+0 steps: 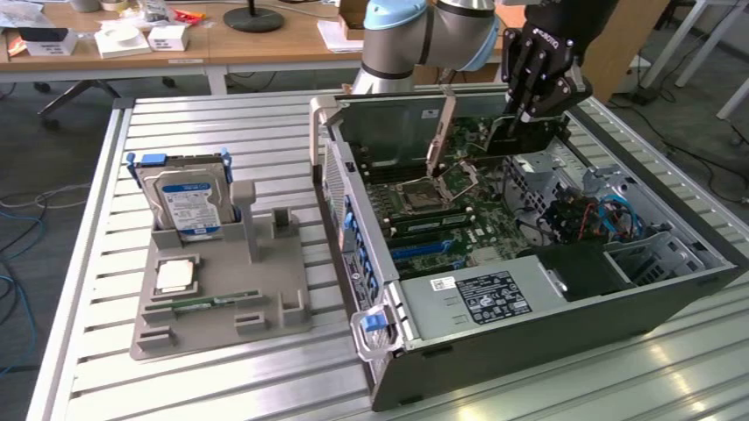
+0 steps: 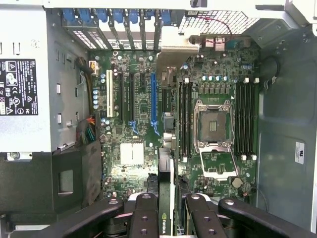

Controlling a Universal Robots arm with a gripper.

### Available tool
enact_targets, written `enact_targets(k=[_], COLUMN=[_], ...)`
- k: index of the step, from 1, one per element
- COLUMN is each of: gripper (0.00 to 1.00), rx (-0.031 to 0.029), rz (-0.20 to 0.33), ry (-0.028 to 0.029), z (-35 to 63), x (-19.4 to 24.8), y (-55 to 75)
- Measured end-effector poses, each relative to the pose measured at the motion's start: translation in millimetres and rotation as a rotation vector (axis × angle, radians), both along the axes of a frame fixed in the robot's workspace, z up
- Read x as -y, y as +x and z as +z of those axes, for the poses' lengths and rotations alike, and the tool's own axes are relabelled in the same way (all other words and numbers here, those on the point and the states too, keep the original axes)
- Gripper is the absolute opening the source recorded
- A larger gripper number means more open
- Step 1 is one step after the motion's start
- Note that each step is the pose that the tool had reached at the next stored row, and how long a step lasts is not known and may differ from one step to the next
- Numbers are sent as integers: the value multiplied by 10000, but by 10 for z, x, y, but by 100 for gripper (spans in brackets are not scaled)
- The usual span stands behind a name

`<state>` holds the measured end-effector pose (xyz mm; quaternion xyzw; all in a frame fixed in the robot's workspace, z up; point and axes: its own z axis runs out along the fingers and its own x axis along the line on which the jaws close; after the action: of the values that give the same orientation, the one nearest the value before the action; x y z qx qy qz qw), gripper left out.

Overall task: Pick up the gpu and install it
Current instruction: 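Insert the gpu into the slot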

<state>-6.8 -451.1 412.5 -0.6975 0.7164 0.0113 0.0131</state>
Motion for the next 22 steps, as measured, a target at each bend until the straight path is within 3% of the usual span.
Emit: enact_targets(k=[22], gripper=[26], rx=[-16], rz=[2], ry=[0], z=[-250], x=[3], y=[0])
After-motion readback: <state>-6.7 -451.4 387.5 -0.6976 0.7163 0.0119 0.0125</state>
